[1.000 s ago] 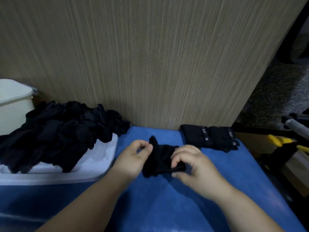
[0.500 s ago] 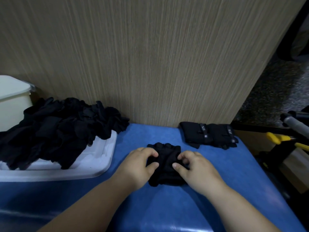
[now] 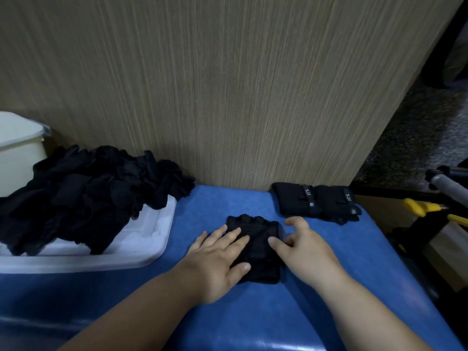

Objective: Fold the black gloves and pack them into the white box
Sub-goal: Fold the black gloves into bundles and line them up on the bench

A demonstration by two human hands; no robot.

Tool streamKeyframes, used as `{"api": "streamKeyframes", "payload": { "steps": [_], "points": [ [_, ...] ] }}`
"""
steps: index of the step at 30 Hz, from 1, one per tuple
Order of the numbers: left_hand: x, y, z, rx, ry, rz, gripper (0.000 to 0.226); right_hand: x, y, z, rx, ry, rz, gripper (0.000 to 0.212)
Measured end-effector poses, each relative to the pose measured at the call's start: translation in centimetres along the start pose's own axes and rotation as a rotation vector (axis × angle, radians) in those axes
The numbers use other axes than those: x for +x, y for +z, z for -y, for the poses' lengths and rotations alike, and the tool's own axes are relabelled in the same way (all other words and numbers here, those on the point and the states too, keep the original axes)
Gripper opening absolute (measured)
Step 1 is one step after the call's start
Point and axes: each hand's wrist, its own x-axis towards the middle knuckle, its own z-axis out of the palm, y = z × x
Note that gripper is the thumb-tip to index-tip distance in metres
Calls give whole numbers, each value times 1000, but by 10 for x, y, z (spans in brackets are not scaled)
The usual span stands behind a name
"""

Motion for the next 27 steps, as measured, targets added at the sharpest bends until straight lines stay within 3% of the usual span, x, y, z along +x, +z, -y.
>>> {"api": "streamKeyframes", "payload": {
  "steps": [8,15,22,27],
  "points": [
    [3,0,2,-21,-39,-58,57,-2,16,7,179,-1,26,63],
    [7,-9,-1,-307,-64,-419,25,1,11,0,245,-62,74,41],
    [14,0,-19,-303,58,-339,21,-5,-17,-18,191,-82,101,38],
    [23,11,-43,-221,145,-270,36,-13,-40,-36,36,-28,86,42]
  ]
}}
